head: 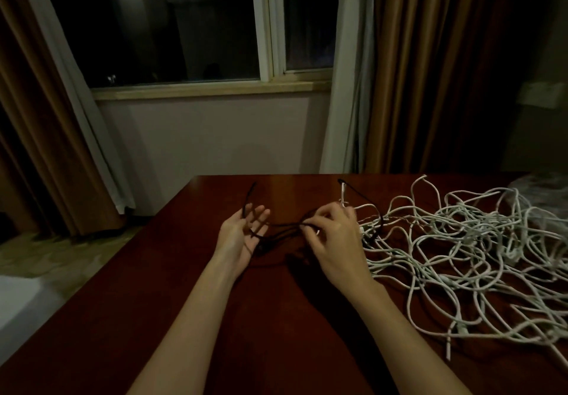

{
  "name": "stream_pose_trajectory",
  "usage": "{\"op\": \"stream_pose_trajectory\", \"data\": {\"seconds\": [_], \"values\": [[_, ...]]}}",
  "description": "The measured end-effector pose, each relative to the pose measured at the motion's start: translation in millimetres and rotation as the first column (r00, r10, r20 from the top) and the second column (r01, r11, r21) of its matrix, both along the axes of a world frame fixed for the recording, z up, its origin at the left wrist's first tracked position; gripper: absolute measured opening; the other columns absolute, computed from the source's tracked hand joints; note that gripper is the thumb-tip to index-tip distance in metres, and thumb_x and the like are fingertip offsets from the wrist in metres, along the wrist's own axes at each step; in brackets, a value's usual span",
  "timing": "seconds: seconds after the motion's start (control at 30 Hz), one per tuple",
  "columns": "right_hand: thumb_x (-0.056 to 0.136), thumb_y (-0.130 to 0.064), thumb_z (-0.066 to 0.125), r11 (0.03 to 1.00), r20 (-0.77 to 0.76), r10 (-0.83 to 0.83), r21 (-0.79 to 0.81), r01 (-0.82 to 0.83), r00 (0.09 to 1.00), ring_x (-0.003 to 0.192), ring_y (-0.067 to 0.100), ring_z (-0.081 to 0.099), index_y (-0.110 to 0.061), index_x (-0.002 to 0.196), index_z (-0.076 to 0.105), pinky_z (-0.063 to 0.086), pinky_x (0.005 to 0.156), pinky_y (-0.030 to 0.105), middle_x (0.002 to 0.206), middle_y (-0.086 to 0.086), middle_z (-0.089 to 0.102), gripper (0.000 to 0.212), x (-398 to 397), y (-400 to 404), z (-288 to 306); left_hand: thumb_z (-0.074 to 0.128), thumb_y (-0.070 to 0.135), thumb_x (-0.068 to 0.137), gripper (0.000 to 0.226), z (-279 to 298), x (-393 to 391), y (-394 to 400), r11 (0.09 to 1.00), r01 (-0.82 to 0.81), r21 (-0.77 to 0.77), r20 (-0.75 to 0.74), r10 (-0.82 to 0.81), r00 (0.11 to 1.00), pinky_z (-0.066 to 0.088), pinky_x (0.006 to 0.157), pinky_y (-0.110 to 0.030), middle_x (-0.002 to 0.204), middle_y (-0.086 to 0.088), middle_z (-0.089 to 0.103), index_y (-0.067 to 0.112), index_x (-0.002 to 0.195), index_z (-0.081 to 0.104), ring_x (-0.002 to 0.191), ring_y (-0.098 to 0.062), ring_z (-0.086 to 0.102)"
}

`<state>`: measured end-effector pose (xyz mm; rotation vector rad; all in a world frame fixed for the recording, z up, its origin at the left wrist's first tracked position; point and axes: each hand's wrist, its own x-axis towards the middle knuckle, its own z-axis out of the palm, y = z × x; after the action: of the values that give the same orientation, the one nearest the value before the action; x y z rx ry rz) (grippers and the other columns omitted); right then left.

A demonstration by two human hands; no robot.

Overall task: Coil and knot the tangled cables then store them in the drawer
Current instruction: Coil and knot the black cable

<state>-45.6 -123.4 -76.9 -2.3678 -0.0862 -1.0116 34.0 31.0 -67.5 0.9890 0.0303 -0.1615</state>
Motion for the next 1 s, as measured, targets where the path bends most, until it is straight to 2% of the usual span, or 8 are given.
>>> {"op": "stream_pose_trajectory", "data": {"seconds": [0.1,0.17,0.27,0.37,0.47,0.7,0.87,1.0], "values": [[0.094,-0.024,0.061,0.938,-0.064,0.055,0.345,-0.03,0.996,0.078,0.004,0.053,-0.014,0.095,0.075,0.044,0.076,0.018,0.088,-0.003,0.055,0.017,0.7,-9.3,5.1,0.043,-0.004,0.099,0.035,-5.1,-0.3,0.8,0.957,-0.081,0.279,0.125,0.047,0.991,0.049,0.092,-0.035,0.119,-0.006,0.058,0.01,0.13,0.05,0.101,-0.015,0.062],[0.096,-0.024,0.057,0.85,-0.06,0.125,0.521,-0.076,0.99,0.068,0.01,0.061,-0.015,0.087,0.074,0.051,0.068,0.03,0.077,0.003,0.064,0.021,-0.7,-11.6,8.4,0.061,0.001,0.091,0.036,-6.2,-0.4,1.7,0.911,-0.133,0.39,0.182,0.065,0.981,0.05,0.091,-0.036,0.117,-0.002,0.056,0.017,0.122,0.052,0.105,-0.018,0.059],[0.098,-0.019,0.053,0.633,-0.005,0.236,0.76,-0.149,0.972,0.053,0.01,0.059,-0.014,0.083,0.072,0.047,0.052,0.021,0.069,0.009,0.066,0.024,-5.2,-10.1,15.6,0.076,0.017,0.081,0.025,-6.8,-1.2,4.3,0.832,-0.244,0.499,0.248,0.132,0.96,0.048,0.094,-0.04,0.096,0.006,0.056,0.022,0.096,0.056,0.105,-0.02,0.056],[0.099,-0.016,0.051,0.382,0.041,0.334,0.907,-0.175,0.942,0.051,0.008,0.056,-0.008,0.091,0.07,0.046,0.049,0.018,0.064,0.001,0.061,0.022,-5.2,-10.0,20.8,0.077,0.035,0.072,0.024,-1.9,-4.9,4.8,0.922,-0.169,0.349,0.306,0.058,0.95,0.05,0.071,-0.027,0.079,0.001,0.058,0.019,0.075,0.059,0.082,-0.017,0.058],[0.098,-0.015,0.053,0.269,0.04,0.372,0.951,-0.149,0.927,0.05,0.008,0.057,-0.003,0.096,0.069,0.047,0.048,0.017,0.061,-0.002,0.062,0.02,-1.4,-9.2,20.1,0.054,0.051,0.087,0.041,8.5,-16.2,-2.8,0.975,0.127,0.18,0.283,-0.175,0.943,0.047,0.062,-0.022,0.078,0.0,0.064,0.014,0.103,0.064,0.071,-0.011,0.06],[0.097,-0.014,0.055,0.425,-0.042,0.371,0.896,-0.129,0.928,0.05,0.01,0.057,-0.009,0.091,0.07,0.048,0.048,0.019,0.065,0.004,0.06,0.016,-10.4,-7.0,24.5,0.05,0.032,0.094,0.031,19.3,-28.2,-9.7,0.918,0.168,0.36,0.304,-0.286,0.909,0.052,0.058,-0.02,0.074,0.002,0.07,0.015,0.118,0.061,0.067,-0.009,0.065],[0.094,-0.013,0.058,0.464,-0.014,0.386,0.867,-0.18,0.923,0.041,0.006,0.051,-0.013,0.09,0.072,0.041,0.042,0.014,0.06,0.003,0.059,0.015,-15.0,-6.7,29.2,0.047,0.018,0.1,0.023,16.5,-29.2,-6.9,0.933,0.289,0.215,0.154,-0.325,0.933,0.053,0.054,-0.019,0.083,0.0,0.075,0.014,0.123,0.052,0.064,-0.009,0.068],[0.094,-0.012,0.058,0.462,0.014,0.402,0.86,-0.216,0.916,0.037,0.006,0.045,-0.008,0.087,0.073,0.037,0.038,0.014,0.052,0.0,0.054,0.016,-18.5,-5.8,32.5,0.04,0.015,0.099,0.036,18.9,-34.9,-4.5,0.812,0.562,0.158,0.113,-0.58,0.806,0.058,0.081,-0.029,0.118,-0.006,0.07,0.009,0.131,0.055,0.106,-0.017,0.068]]}}
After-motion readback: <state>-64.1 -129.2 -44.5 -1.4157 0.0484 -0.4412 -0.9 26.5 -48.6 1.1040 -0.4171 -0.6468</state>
